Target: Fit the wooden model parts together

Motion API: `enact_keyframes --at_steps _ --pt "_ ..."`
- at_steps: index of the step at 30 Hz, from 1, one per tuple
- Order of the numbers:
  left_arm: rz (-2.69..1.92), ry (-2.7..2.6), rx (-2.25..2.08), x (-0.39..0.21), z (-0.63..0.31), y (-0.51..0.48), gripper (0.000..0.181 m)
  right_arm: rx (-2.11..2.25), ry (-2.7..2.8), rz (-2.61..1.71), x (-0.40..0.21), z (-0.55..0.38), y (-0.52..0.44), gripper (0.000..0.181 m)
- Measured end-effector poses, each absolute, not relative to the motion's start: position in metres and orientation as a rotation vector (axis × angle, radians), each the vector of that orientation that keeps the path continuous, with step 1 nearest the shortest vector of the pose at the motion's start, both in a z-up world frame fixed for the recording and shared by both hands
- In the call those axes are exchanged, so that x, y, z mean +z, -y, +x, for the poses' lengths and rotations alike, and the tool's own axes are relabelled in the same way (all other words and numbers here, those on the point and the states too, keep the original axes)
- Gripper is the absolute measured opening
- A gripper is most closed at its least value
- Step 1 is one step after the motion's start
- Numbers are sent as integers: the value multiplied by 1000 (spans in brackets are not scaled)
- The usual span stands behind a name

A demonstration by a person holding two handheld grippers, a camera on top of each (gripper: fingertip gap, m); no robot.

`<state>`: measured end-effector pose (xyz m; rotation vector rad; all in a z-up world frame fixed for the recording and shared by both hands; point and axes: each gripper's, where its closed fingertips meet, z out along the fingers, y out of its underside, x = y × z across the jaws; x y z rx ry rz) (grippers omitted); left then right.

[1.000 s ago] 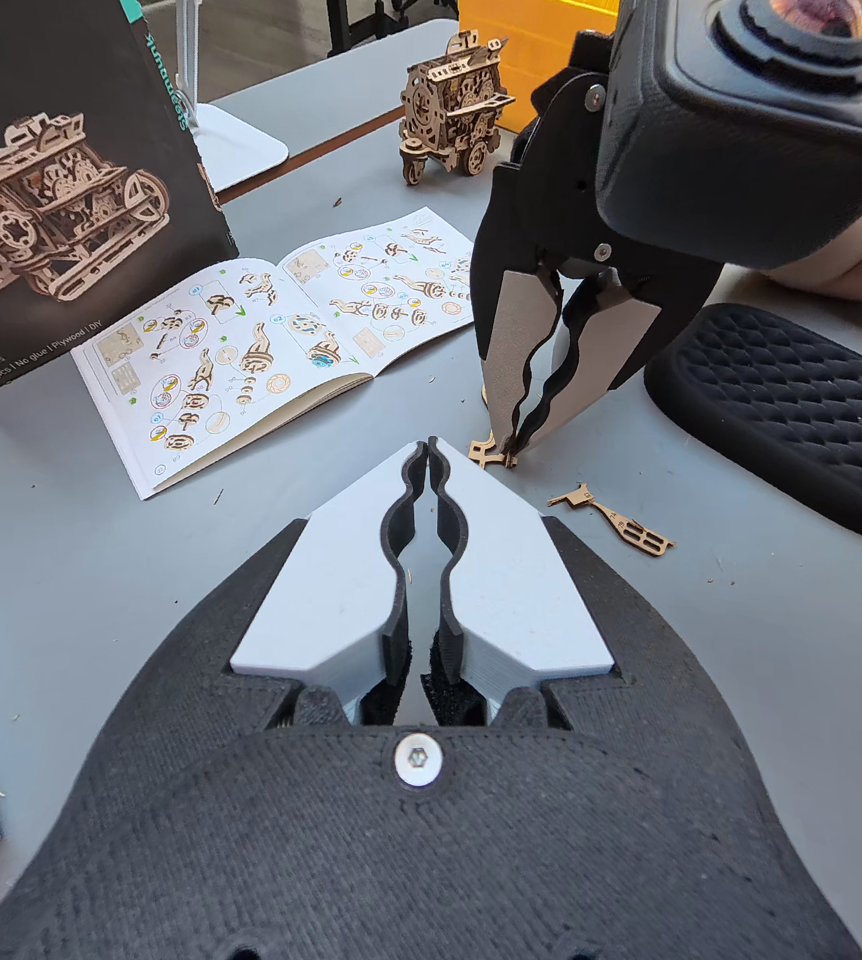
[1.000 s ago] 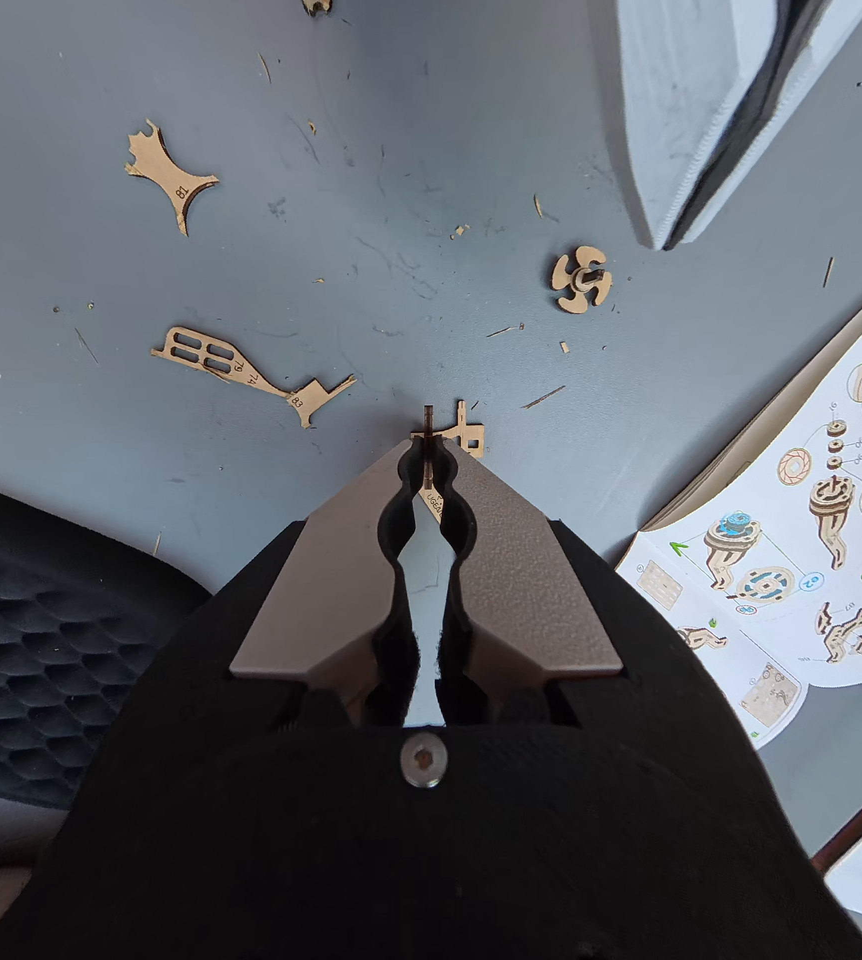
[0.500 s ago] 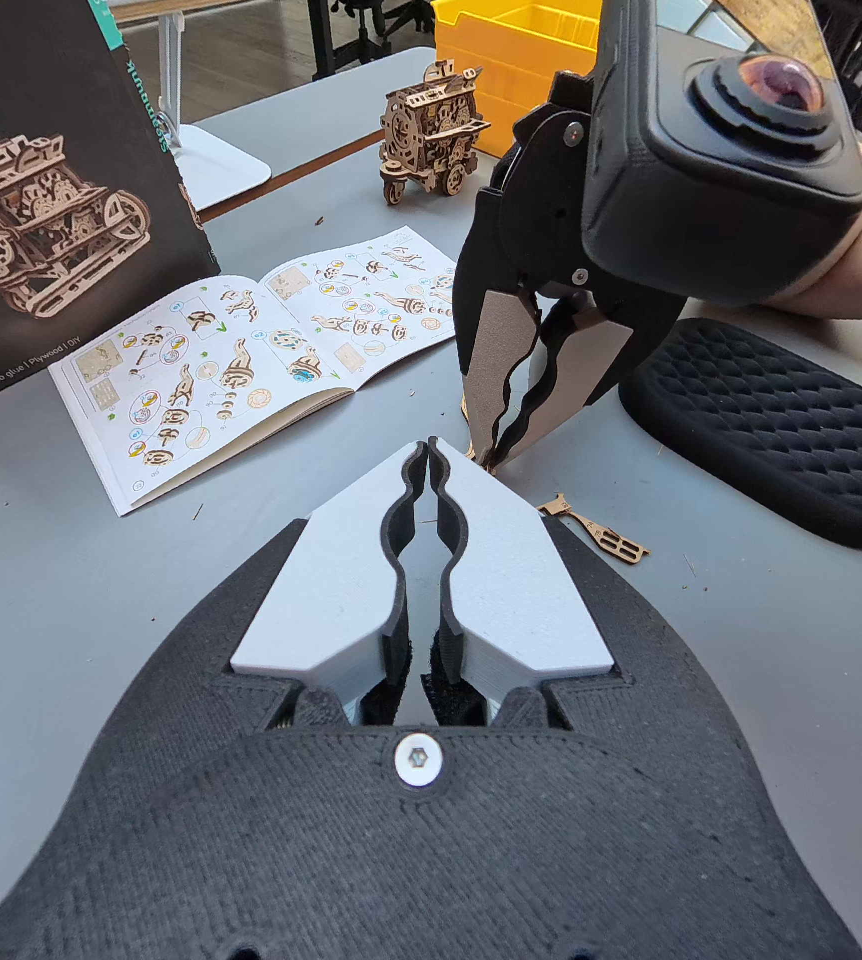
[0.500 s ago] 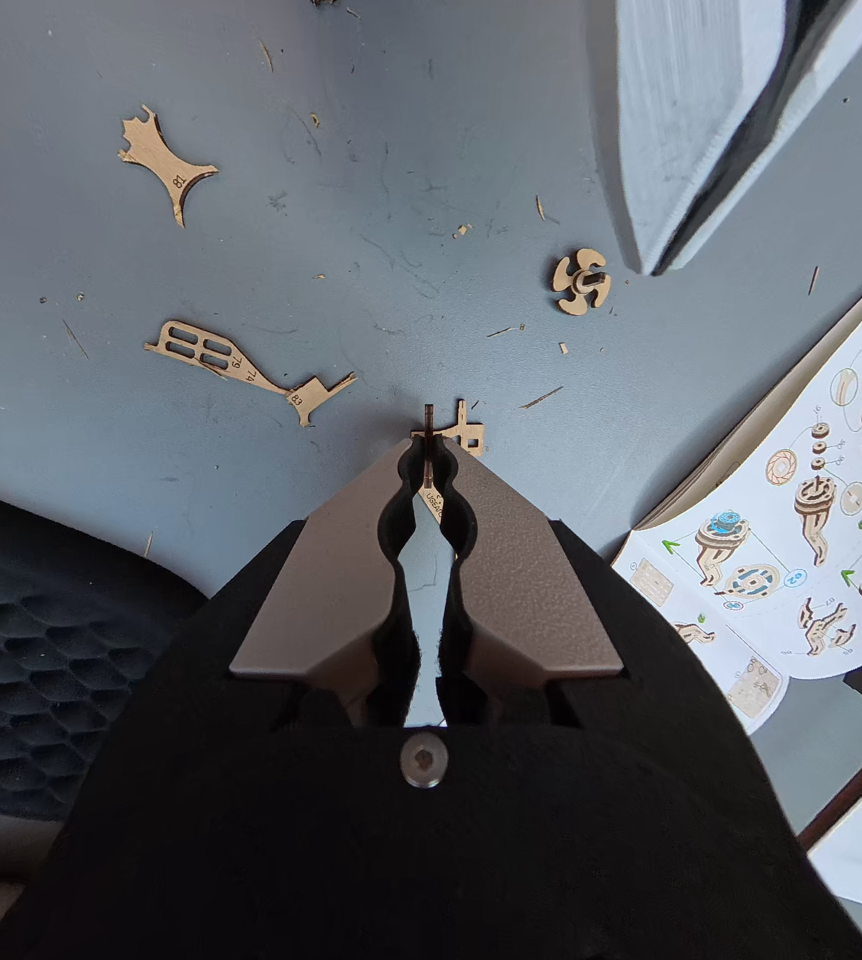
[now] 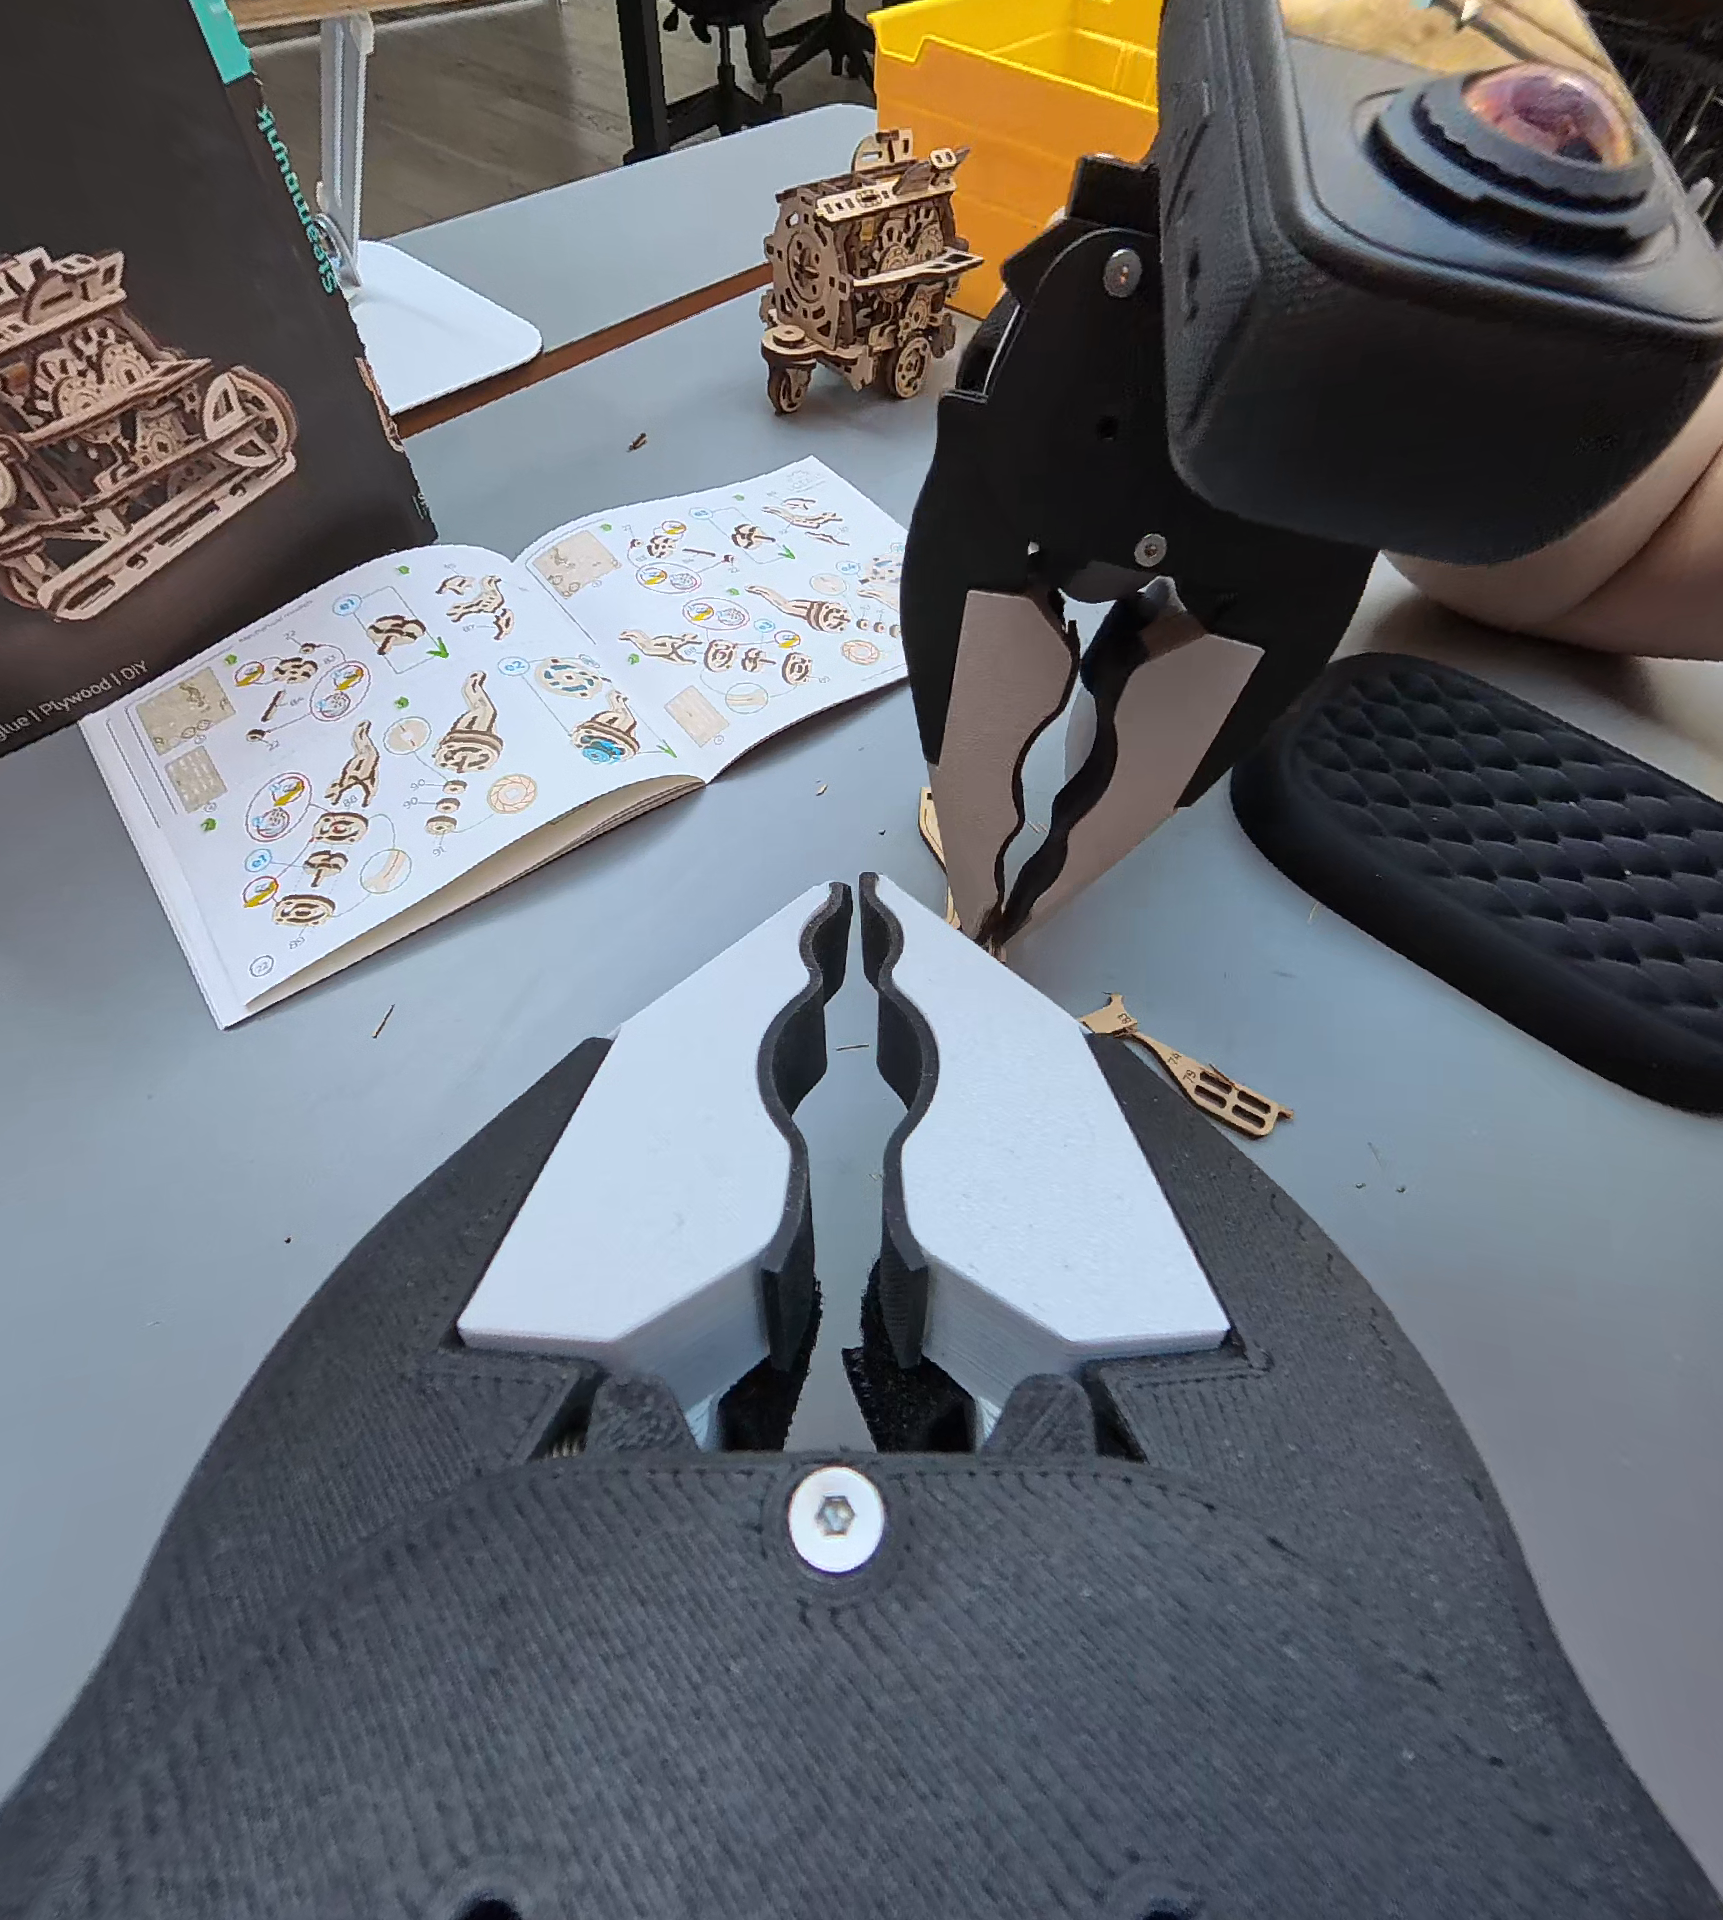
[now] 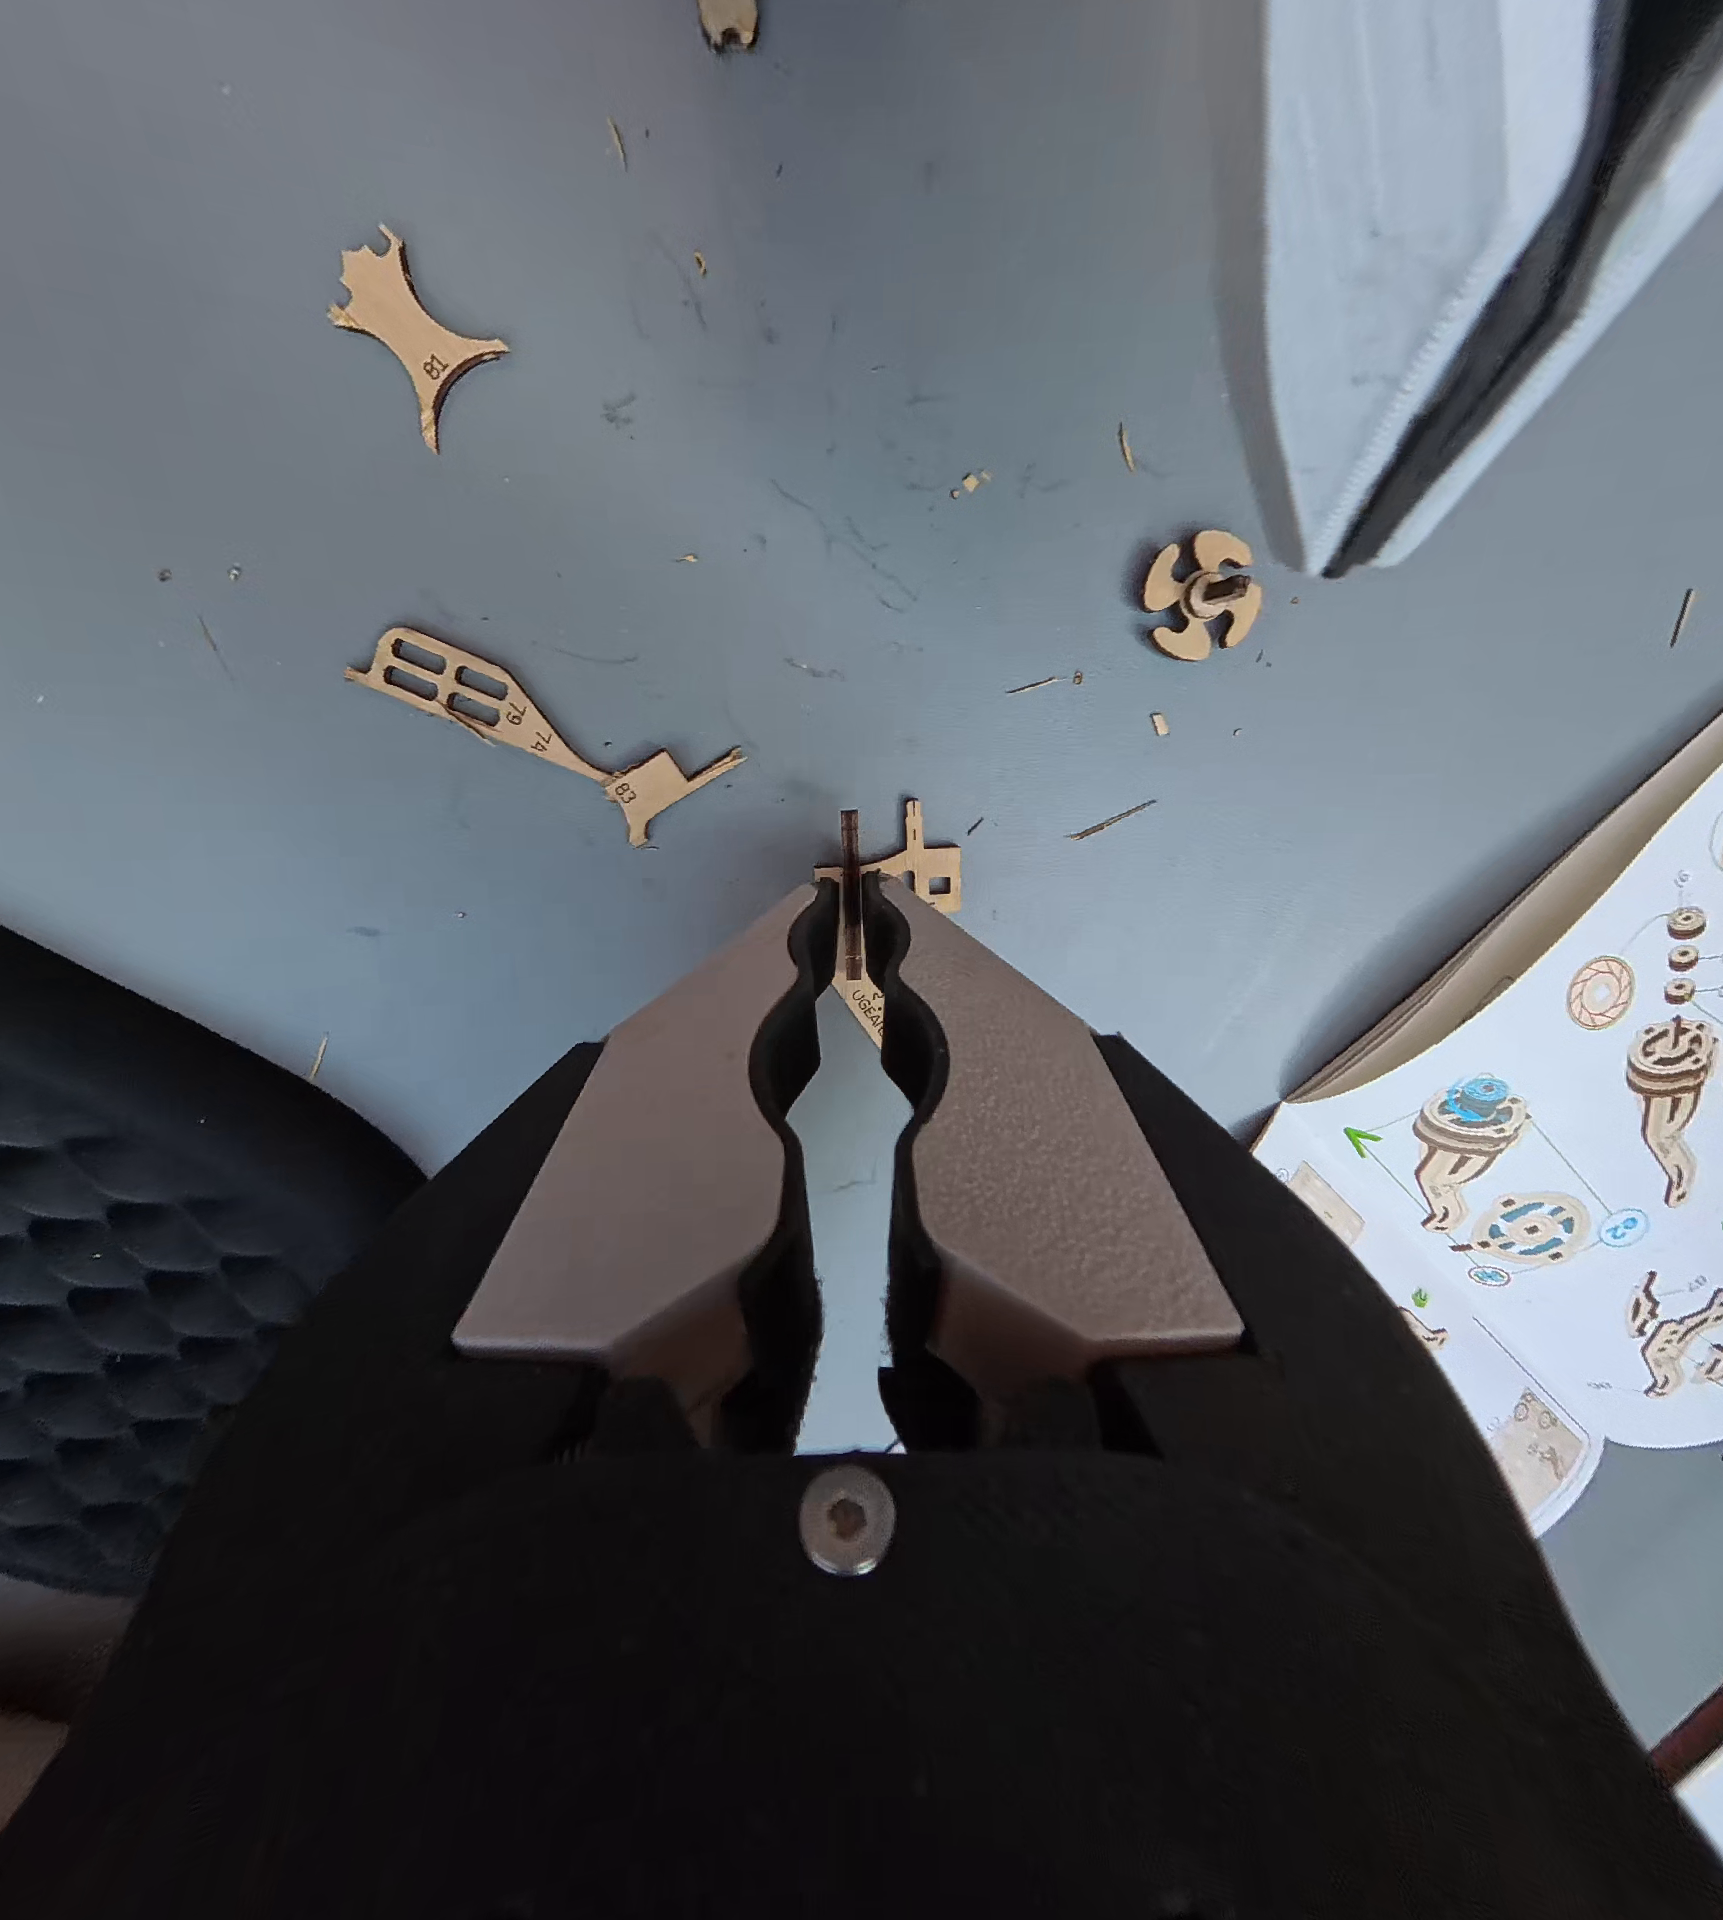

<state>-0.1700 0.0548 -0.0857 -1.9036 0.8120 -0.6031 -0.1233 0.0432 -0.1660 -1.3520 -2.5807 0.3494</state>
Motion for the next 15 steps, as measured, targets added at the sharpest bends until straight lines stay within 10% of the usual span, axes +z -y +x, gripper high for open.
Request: enact_keyframes --at_steps 15 --pt "-2067 -1035 -520 -139 -128 -44 17 453 2529 -1306 -161 -111 -56 20"
